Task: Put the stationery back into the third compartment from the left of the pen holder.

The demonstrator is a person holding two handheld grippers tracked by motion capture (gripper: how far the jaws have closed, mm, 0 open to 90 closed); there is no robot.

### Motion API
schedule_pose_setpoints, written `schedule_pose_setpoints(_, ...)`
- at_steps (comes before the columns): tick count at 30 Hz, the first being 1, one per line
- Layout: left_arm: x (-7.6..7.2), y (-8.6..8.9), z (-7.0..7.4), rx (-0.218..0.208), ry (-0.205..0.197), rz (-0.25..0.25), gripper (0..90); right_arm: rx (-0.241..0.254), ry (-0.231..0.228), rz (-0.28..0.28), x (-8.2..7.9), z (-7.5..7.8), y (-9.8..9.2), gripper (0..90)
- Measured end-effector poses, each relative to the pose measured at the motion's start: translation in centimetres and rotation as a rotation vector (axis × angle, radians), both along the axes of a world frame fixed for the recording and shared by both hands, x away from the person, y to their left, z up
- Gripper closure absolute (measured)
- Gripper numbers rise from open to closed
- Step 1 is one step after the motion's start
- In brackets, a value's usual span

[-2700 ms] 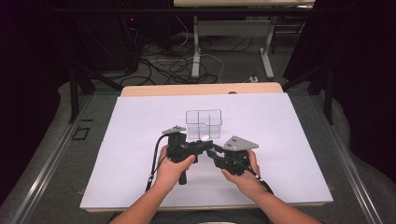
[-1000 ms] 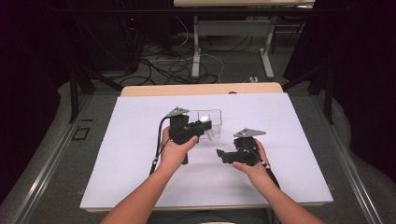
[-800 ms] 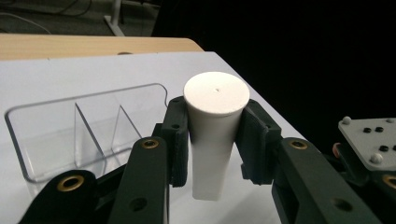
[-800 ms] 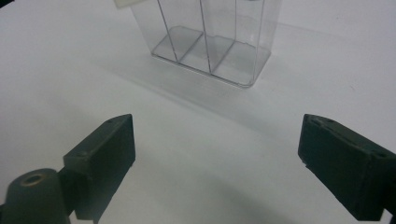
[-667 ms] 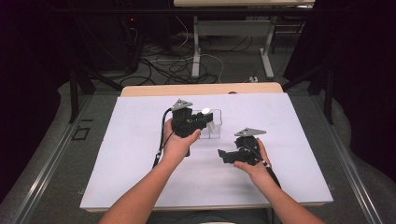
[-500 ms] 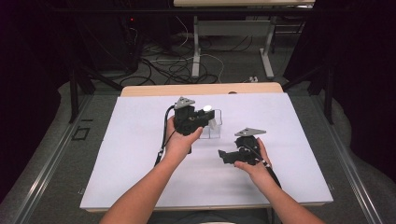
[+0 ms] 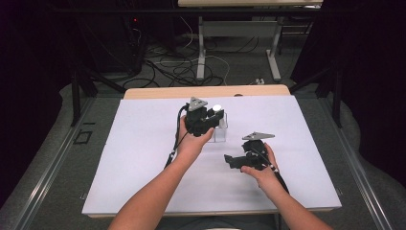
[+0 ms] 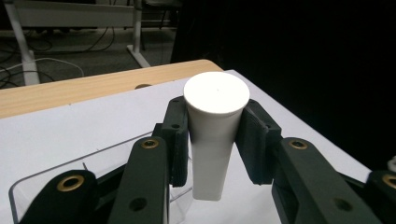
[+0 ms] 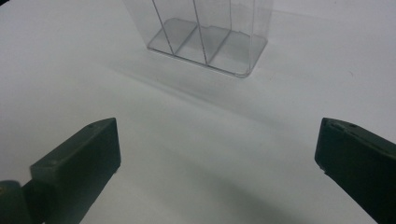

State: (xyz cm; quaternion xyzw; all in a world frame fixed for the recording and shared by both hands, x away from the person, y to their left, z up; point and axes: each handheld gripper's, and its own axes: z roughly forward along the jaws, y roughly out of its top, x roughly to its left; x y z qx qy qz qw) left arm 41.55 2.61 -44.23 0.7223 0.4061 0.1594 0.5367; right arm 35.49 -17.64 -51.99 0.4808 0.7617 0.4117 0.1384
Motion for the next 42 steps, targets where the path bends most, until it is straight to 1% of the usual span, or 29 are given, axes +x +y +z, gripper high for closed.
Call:
schedule_pose_setpoints(2,0.3,-0.1,-0.1,0.001,-0.006,0.009,66.6,0.004,0.008,-0.003,0.0,0.0,0.0,0.4)
schedule_pose_setpoints(5,0.7,-0.3,-0.5,0.005,0.002,0.022,66.7,0.016,0.018,0.001,0.0,-0.2,-0.1,2.1)
schedule_pose_setpoints(6,0.9,-0.4,-0.6,0.005,0.003,0.025,66.7,0.028,0.035,-0.003,0.0,-0.2,-0.1,2.6)
schedule_pose_setpoints(7,1.0,-0.4,-0.7,0.006,0.003,0.026,66.7,0.028,0.039,0.0,0.0,-0.2,-0.2,3.0)
schedule_pose_setpoints(9,1.2,-0.6,-0.9,0.014,0.006,0.032,66.6,0.025,0.036,-0.003,0.0,-0.3,-0.2,3.7)
schedule_pose_setpoints(10,1.2,-0.7,-1.0,0.01,0.009,0.038,66.6,0.025,0.036,-0.004,0.0,-0.3,-0.2,3.8)
schedule_pose_setpoints(14,1.5,-0.9,-1.3,0.018,0.017,0.05,66.6,0.027,0.04,0.0,0.0,-0.3,-0.1,4.0)
schedule_pose_setpoints(22,1.9,-1.2,-1.9,0.036,0.018,0.058,66.6,0.021,0.044,0.006,0.1,-0.5,0.0,4.7)
schedule_pose_setpoints(25,2.0,-1.3,-2.2,0.048,0.027,0.06,66.6,0.019,0.045,0.01,0.1,-0.5,0.0,4.7)
schedule_pose_setpoints(29,2.2,-1.4,-2.7,0.061,0.026,0.066,66.6,0.019,0.048,0.008,0.1,-0.6,0.0,5.0)
schedule_pose_setpoints(32,2.3,-1.4,-3.0,0.06,0.04,0.073,66.6,0.019,0.051,0.01,0.1,-0.6,0.0,5.0)
schedule_pose_setpoints(34,2.4,-1.4,-3.2,0.064,0.036,0.076,66.6,0.016,0.049,0.012,0.1,-0.6,0.0,5.0)
schedule_pose_setpoints(35,2.4,-1.3,-3.3,0.067,0.042,0.077,66.6,0.017,0.049,0.011,0.1,-0.6,0.0,5.0)
schedule_pose_setpoints(37,2.5,-1.3,-3.5,0.062,0.045,0.08,66.6,0.025,0.052,0.012,0.1,-0.6,0.1,5.1)
schedule_pose_setpoints(39,2.6,-1.3,-3.7,0.063,0.047,0.082,66.6,0.022,0.051,0.011,0.1,-0.7,0.1,5.3)
schedule_pose_setpoints(42,2.6,-1.3,-3.9,0.072,0.062,0.079,66.6,0.022,0.056,0.013,0.1,-0.7,0.2,5.3)
